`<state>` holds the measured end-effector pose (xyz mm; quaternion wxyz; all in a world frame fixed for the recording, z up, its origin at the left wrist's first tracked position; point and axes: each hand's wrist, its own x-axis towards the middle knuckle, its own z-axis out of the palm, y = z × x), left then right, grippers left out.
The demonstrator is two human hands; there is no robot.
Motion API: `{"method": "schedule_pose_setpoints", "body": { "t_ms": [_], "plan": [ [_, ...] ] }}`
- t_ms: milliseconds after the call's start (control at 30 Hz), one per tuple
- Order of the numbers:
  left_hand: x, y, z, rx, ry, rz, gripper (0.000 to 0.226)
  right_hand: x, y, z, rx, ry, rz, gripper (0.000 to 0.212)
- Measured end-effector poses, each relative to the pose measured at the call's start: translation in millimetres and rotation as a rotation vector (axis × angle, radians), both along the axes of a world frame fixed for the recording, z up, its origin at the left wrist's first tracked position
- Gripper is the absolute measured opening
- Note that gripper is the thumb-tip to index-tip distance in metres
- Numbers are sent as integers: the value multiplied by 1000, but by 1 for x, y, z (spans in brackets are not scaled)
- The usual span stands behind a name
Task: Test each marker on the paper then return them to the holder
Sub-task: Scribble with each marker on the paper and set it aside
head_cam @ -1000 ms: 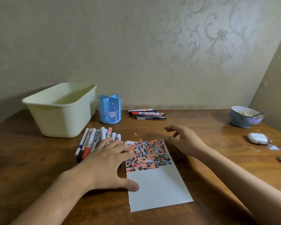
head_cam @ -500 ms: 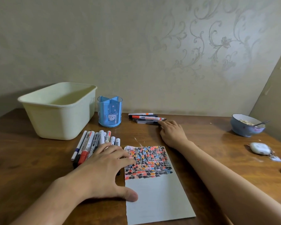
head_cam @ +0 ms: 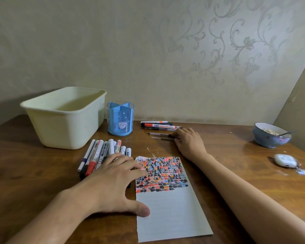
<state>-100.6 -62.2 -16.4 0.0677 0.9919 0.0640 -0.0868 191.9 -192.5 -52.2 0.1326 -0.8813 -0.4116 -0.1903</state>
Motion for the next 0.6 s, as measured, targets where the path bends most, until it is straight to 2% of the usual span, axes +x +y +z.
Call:
{"method": "schedule_pose_setpoints", "body": {
  "t_ms": [233, 333, 400, 500, 600],
  "plan": [
    [-2, -3, 3, 9, 3, 4, 105, -7, -8, 12, -89, -7, 37, 20],
    [-2, -3, 3, 10, 7, 8, 105, -21, -25, 26, -27, 67, 31, 16],
    [-2, -3, 3, 9, -2, 8, 105, -37, -42, 39, 98, 220, 65, 11],
    [-2, -3, 1, 7, -15, 8, 105, -69, -69, 52, 306, 569, 133, 3],
    [-2, -3, 1, 15, -16, 9, 104, -96, -89, 45, 423, 840, 220, 10]
  ]
}}
